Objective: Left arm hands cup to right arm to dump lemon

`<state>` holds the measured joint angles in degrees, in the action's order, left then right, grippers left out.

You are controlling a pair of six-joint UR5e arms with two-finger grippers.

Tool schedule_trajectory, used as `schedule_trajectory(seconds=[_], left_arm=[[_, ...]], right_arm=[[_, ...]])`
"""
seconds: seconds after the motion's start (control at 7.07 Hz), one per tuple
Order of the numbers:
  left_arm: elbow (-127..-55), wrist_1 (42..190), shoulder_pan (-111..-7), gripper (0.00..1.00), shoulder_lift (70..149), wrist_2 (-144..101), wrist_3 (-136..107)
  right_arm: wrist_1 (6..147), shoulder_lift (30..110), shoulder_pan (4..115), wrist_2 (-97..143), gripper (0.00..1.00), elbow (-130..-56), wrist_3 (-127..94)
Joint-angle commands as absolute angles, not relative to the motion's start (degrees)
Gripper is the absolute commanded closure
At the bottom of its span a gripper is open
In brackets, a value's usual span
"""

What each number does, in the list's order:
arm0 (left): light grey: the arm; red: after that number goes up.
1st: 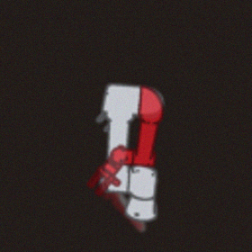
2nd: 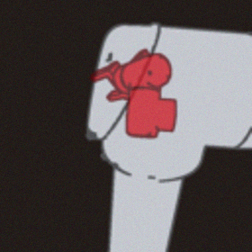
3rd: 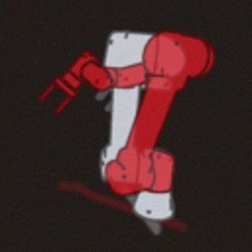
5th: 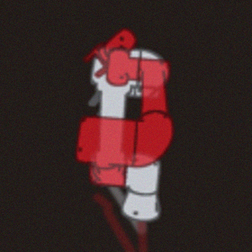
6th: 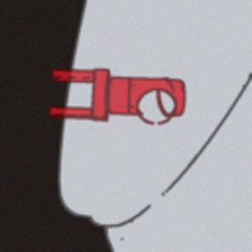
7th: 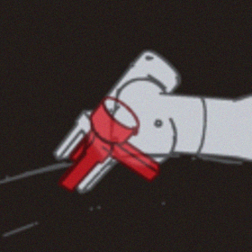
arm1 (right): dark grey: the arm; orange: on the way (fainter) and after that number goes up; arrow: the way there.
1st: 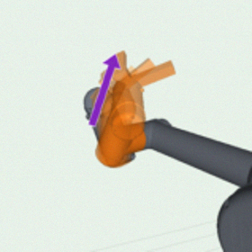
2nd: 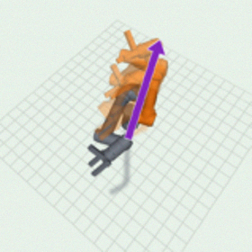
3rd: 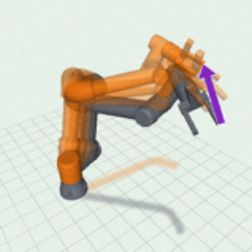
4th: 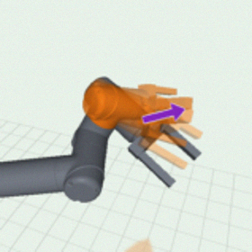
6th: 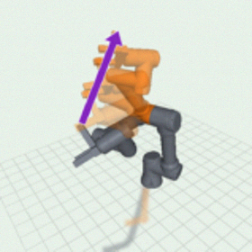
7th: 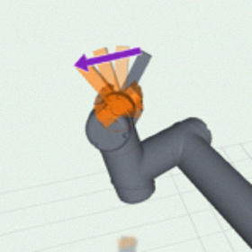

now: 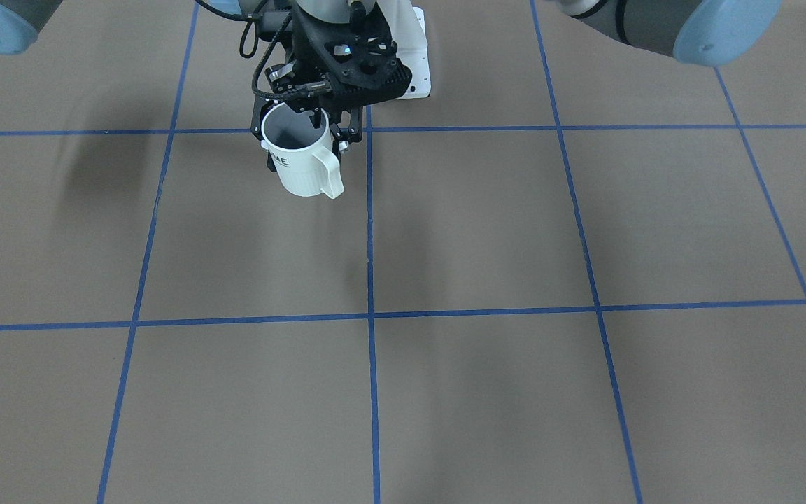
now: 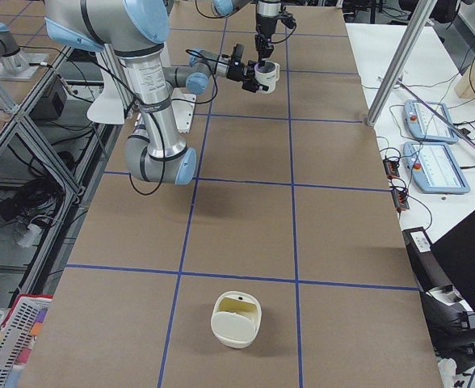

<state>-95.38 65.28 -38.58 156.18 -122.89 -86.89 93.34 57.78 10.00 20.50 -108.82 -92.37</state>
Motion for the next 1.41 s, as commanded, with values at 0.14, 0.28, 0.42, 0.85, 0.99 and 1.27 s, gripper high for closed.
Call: schedule_trajectory(seconds=[0.14, 0.28, 0.42, 0.85, 0.99, 1.27], left_arm=[[-95.45, 65.30, -38.67, 1.00, 156.27, -122.87, -86.92], [-95.45, 65.30, -38.67, 1.00, 156.27, -122.87, -86.84], [-95.45, 65.30, -38.67, 1.00, 156.27, -122.87, -86.75], [-96.32, 65.30, -40.85, 1.00, 156.53, -122.87, -86.57], [-97.46, 65.22, -42.35, 1.00, 156.36, -122.87, -86.22], [-106.64, 65.21, -43.50, 1.00, 148.51, -122.70, -81.17]], right_arm=[[93.25, 58.62, 8.97, 20.83, 0.05, -108.99, -92.20], [93.25, 58.54, 8.62, 20.83, 0.00, -108.64, -92.20], [93.25, 58.54, 8.53, 20.83, 0.00, -108.72, -92.20], [93.25, 61.86, 6.77, 21.35, 0.00, -108.46, -92.20], [93.16, 62.48, 6.42, 23.97, 0.00, -108.63, -91.59], [93.16, 64.33, 7.20, 31.59, 0.00, -108.98, -87.31]])
